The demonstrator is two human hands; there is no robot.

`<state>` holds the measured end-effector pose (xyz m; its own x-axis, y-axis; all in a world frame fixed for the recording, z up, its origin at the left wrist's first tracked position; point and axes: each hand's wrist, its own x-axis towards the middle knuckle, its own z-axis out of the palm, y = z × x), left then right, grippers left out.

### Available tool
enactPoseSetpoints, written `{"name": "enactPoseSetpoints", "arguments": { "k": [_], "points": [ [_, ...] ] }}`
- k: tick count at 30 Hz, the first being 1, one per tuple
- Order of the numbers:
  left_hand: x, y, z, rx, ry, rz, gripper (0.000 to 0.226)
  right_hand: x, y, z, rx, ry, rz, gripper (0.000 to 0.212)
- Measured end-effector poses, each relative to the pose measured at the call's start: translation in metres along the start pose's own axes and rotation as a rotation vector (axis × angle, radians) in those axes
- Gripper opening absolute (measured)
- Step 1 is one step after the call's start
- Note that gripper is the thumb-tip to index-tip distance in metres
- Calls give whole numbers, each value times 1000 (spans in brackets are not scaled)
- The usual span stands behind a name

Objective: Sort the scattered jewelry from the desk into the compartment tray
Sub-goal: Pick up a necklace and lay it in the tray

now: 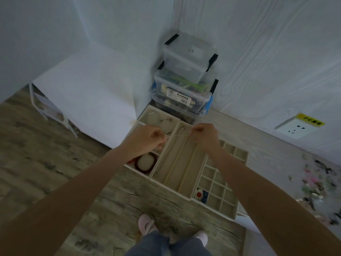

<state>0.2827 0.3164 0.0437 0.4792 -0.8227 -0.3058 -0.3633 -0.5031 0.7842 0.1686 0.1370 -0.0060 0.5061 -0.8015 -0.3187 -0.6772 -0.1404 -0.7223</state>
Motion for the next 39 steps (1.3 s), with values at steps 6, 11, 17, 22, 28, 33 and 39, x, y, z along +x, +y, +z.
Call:
{"name": "enactPoseSetpoints", "arguments": {
  "k": [6, 11, 17, 22, 28, 33, 39],
  "points": [
    [3, 1, 11, 258, 105, 52, 27, 5, -19, 1, -428, 79, -94, 24],
    [0, -15, 39, 399, -43, -138, 28, 11, -3, 26, -696, -10, -177, 24],
    [3, -8, 57, 533, -139, -173, 26, 19, -11, 32, -769, 42, -180, 19],
    [0, -6, 67, 660, -178, -179, 23, 19, -6, 34, -752, 57, -224, 18],
    [2, -7, 68, 631, -177, -195, 18, 9, -1, 19, -711, -20, -350, 32],
    [6, -8, 65, 578, -178, -219, 18, 10, 3, 11, -857, -227, -343, 36],
    [8, -7, 64, 546, -190, -243, 19, 8, -1, 13, -975, -268, -364, 34]
  ]
}}
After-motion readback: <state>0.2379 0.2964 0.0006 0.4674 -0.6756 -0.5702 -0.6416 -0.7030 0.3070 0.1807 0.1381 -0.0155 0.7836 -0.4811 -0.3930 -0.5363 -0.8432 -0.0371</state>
